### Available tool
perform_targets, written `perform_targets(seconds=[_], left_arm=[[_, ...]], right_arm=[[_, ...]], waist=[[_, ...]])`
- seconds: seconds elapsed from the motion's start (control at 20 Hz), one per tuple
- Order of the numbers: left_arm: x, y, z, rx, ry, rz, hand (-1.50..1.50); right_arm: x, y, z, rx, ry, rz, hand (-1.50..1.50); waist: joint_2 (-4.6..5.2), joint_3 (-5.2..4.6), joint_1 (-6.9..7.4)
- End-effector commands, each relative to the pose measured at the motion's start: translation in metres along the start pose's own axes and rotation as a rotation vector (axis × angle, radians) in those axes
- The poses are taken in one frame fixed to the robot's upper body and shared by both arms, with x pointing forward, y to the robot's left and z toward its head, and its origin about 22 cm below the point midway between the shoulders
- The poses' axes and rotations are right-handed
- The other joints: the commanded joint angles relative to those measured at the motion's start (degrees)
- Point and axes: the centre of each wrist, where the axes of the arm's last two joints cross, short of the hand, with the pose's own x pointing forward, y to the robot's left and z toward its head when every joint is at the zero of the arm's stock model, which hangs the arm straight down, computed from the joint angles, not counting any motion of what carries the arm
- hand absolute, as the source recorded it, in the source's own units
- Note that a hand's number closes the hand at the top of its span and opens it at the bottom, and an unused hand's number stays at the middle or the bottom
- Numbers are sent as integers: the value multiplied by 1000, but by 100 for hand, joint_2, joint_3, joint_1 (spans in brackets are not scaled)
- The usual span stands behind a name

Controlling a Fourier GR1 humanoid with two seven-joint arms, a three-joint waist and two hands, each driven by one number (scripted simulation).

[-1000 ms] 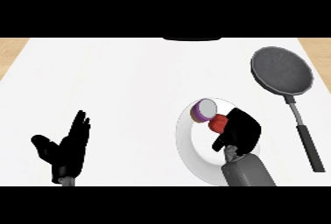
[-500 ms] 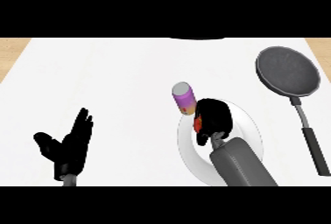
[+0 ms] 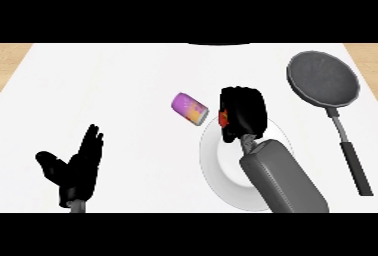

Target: Pick the bell pepper from the plate and place it in the pan

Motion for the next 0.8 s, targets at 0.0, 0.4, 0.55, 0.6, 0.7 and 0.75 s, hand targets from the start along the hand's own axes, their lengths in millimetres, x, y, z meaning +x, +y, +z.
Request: perform_targets(seconds=[0.0, 0.4, 0.55, 0.6, 0.7, 0.75], left_arm=[[-16, 20, 1, 43, 49, -11, 0], [-4, -21, -3, -4, 37, 0, 0], [-28, -19, 11, -14, 36, -12, 0], [-6, -21, -6, -1, 38, -9, 0], [-11, -9, 8, 5, 37, 2, 0], [-5, -11, 7, -10, 20, 8, 0]], right_arm=[[15, -48, 10, -258, 17, -38, 150], [-13, -91, -8, -298, 151, -140, 150], [-35, -92, -24, -319, 184, -202, 150], [-50, -89, -22, -322, 189, -235, 150], [-64, -93, -39, -305, 205, -231, 150], [-77, -86, -38, -336, 212, -262, 150]], waist=[[-9, -35, -93], [41, -28, 1], [51, -28, 31], [50, -26, 1], [48, -26, 45], [49, -25, 38]])
